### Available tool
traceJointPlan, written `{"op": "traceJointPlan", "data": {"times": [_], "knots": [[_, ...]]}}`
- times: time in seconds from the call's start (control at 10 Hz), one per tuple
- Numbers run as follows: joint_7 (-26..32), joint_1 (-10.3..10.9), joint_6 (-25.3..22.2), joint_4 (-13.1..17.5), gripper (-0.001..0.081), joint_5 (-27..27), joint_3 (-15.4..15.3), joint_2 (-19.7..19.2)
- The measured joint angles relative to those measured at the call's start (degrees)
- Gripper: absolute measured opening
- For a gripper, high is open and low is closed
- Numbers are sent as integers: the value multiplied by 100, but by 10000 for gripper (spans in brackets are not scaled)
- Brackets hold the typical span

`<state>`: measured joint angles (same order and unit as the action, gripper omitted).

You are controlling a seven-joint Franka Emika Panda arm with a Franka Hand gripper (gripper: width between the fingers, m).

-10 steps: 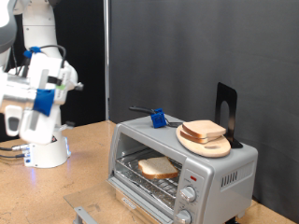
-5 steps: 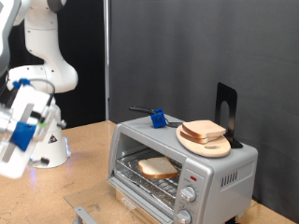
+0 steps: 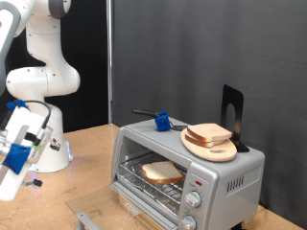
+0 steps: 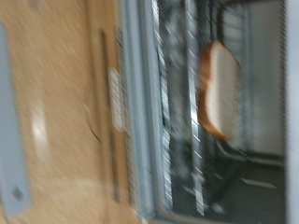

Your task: Make a piece of toast with the oven

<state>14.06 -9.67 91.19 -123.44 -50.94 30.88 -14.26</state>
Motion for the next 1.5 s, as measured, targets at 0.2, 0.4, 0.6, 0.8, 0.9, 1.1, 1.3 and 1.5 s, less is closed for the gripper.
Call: {"op": "traceJointPlan", "data": {"times": [0.2, 0.4, 0.6, 0.8, 0.9, 1.1, 1.3, 1.5], "knots": [[-123, 7, 387, -95, 682, 196, -16, -193], [199, 6, 604, -195, 682, 21, -50, -386], [554, 5, 624, -212, 682, -40, -79, -575], [820, 5, 667, -240, 682, -51, -107, -728], [884, 7, 746, -275, 682, -81, -135, -778], [978, 27, 1090, -442, 682, -259, -253, -843], [1158, 48, 1291, -663, 682, -435, -421, -854], [1298, 89, 1362, -898, 682, -570, -594, -845]]}}
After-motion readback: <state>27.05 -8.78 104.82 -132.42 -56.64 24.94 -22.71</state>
